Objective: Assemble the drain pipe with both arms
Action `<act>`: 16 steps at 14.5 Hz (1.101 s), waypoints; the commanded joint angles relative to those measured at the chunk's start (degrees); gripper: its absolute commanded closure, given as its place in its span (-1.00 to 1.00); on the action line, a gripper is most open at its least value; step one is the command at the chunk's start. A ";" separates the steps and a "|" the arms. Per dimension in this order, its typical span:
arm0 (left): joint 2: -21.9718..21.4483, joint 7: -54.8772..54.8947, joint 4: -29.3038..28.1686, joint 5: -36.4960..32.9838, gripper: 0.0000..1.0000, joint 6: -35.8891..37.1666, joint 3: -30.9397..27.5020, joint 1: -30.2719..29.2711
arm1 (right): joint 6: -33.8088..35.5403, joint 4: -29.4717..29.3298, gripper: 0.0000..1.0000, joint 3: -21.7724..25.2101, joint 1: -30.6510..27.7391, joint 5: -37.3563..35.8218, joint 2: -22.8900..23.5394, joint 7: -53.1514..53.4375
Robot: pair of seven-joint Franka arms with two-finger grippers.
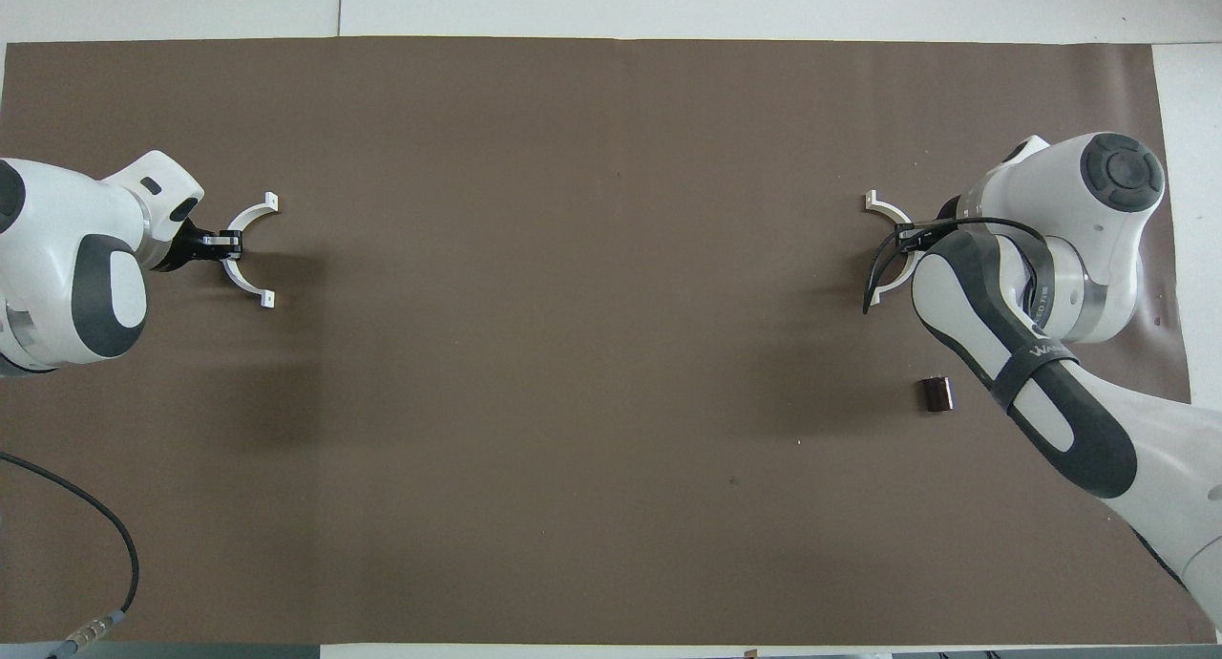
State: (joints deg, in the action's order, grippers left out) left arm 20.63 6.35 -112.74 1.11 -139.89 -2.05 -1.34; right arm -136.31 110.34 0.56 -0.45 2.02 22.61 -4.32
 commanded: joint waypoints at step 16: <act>-3.67 -1.77 5.24 -0.58 1.00 7.87 -0.23 3.35 | 16.08 -29.58 1.00 -1.53 32.01 -3.67 11.23 35.09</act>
State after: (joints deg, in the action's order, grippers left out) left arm 17.81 6.25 -108.39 1.11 -134.76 -1.78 -0.38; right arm -118.97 80.60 -0.96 33.28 0.14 33.36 31.80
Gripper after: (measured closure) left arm 0.793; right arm 0.793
